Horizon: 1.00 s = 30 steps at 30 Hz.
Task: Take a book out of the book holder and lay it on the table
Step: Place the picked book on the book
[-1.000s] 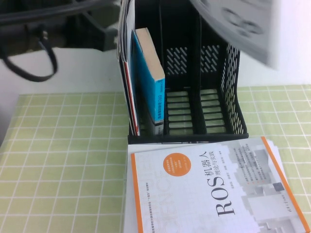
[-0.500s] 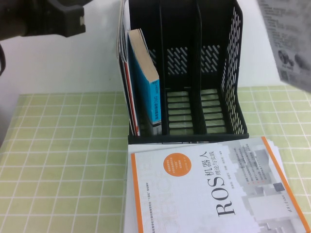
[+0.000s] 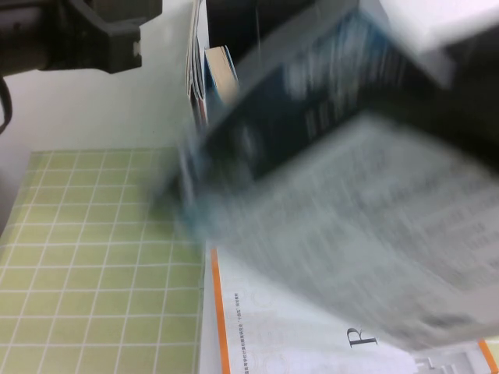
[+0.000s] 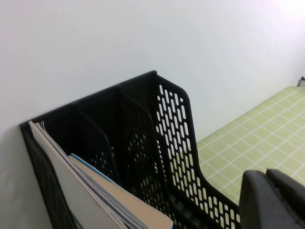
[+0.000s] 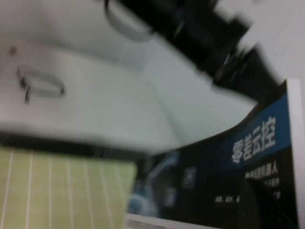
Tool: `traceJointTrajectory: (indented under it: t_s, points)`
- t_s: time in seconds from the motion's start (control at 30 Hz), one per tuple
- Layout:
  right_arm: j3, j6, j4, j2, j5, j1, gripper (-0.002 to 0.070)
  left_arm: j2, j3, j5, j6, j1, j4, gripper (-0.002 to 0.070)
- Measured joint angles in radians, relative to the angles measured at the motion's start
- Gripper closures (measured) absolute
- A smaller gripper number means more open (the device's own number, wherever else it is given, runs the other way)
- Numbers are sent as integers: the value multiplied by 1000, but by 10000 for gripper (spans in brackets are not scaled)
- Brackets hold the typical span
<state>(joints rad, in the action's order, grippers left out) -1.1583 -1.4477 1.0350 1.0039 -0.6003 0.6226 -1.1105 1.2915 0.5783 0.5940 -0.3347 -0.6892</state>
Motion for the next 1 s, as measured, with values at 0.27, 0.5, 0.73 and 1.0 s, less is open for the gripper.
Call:
traceJointTrajectory:
  t_s: [0.27,0.5,0.73,1.0]
  points:
    - [-23,462,-701,23,-148,0,651,0,0,8,-6,0,0,678]
    - [-119,514,-916,39,-154,0,652,0,0,41,-31,0,-11,678]
    - [-129,437,-990,105,-202,123,650,0,0,109,-85,0,13,678]
    - [-129,881,-1667,223,-206,416,649,2,0,204,-169,0,137,678]
